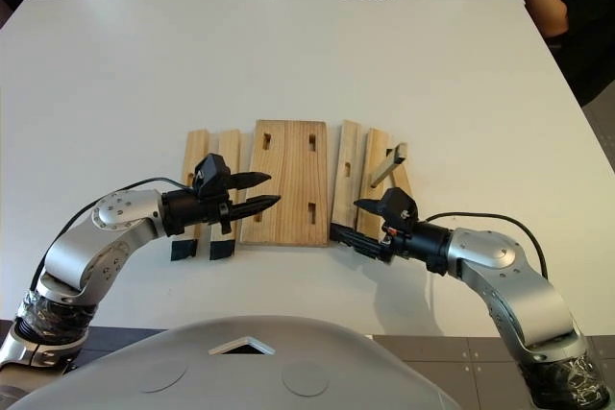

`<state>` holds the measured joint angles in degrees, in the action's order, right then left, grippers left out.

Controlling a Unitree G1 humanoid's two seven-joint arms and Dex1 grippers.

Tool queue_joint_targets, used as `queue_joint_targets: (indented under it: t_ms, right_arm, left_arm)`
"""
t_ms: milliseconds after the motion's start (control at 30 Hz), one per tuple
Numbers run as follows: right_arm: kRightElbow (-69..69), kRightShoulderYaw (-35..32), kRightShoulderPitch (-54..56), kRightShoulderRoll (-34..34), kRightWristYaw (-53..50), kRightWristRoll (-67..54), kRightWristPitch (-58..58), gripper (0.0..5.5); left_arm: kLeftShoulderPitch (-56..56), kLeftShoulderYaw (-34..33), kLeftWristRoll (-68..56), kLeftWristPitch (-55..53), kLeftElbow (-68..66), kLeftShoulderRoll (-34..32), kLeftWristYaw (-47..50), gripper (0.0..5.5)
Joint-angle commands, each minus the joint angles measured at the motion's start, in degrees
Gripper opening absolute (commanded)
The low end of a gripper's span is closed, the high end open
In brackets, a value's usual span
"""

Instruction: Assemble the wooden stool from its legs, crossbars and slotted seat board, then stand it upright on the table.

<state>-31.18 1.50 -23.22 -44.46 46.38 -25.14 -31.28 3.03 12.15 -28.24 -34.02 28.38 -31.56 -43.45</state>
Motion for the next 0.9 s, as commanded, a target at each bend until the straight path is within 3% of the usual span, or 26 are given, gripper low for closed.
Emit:
queue_joint_targets:
  t_ms: [33,167,367,667,900]
  right_arm:
    - [4.59,1.31,-1.94,-2.97,3.17,3.95,4.15,3.33]
    - [11.93,2.14,0.09,-6.11,3.52,11.98,12.25,3.33]
    - [7.77,-5.48,2.04,-6.95,5.58,5.09,9.77,3.33]
    - [-0.56,-12.61,-1.07,0.74,-7.94,3.06,-0.57,3.33]
    - [5.42,-9.85,0.96,4.41,-12.10,5.96,-1.26,3.33]
  left_arm:
    - [0.59,0.34,0.52,-0.11,0.32,0.11,0.62,2.30]
    - [0.87,0.35,0.59,-0.08,0.38,0.22,0.89,2.30]
    - [1.76,0.13,0.77,0.32,0.56,0.63,1.81,2.30]
    - [3.67,-0.40,1.25,1.09,1.40,0.81,3.49,2.30]
    - [1.81,0.55,2.69,1.61,-0.56,1.06,3.79,2.30]
